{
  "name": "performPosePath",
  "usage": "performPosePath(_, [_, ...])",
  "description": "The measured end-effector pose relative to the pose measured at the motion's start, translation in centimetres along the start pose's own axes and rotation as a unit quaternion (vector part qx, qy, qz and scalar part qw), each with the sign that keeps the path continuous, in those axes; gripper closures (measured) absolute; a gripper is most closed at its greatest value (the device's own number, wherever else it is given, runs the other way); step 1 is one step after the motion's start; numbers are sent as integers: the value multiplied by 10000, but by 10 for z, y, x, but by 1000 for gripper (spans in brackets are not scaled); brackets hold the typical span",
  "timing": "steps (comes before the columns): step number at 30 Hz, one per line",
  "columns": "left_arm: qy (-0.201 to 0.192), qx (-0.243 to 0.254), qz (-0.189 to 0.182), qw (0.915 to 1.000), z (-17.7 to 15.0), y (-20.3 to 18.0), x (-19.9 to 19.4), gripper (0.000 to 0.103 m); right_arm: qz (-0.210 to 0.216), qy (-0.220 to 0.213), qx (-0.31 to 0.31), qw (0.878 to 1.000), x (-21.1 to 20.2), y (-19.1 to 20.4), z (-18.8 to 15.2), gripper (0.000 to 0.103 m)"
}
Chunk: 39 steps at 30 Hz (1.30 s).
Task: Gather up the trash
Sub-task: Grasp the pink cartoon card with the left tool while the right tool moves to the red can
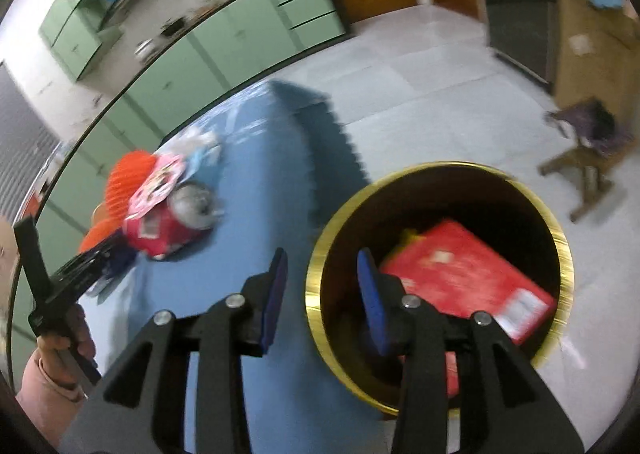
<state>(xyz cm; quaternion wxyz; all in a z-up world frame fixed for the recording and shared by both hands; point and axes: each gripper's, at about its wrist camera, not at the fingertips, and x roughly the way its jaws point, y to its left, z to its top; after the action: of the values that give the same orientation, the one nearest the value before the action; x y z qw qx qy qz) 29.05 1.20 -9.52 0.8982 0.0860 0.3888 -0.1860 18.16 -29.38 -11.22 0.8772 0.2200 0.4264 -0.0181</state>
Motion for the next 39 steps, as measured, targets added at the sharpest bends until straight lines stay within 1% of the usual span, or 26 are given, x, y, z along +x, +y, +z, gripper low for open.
performPosePath(3, [-1, 56, 7, 10000, -5, 0, -2, 73, 251, 163, -259, 9992, 23, 30, 7, 66])
performPosePath(9, [2, 12, -47, 10000, -9, 3, -6, 73, 341, 275, -457, 9980, 41, 59, 14, 66])
performPosePath(12, [-94, 96, 86, 9999, -8, 5, -13, 73, 362, 265, -545, 9975, 46, 74, 16, 66])
performPosePath(16, [-143, -24, 213, 9997, -5, 16, -19, 73, 483, 344, -709, 9957, 54, 89, 19, 66])
performPosePath(18, [-170, -53, 293, 9994, -5, 24, -22, 73, 527, 405, -789, 9947, 62, 97, 21, 62])
performPosePath(20, [-164, -67, 316, 9993, -5, 29, -22, 73, 607, 445, -846, 9936, 67, 102, 21, 51])
performPosePath(22, [-167, -52, 268, 9995, -5, 31, -22, 73, 654, 446, -887, 9929, 71, 107, 22, 43])
performPosePath(29, [-158, 72, 154, 9997, -2, 20, -14, 73, 663, 538, -807, 9931, 88, 105, 33, 41])
performPosePath(32, [-169, 31, 86, 9998, 1, 19, -13, 73, 679, 561, -884, 9922, 92, 107, 36, 35])
performPosePath(35, [-206, 5, 96, 9997, 4, 22, -14, 73, 709, 548, -899, 9919, 96, 108, 41, 29])
performPosePath(39, [-187, -70, 95, 9998, 4, 28, -15, 73, 741, 578, -894, 9916, 104, 109, 46, 29])
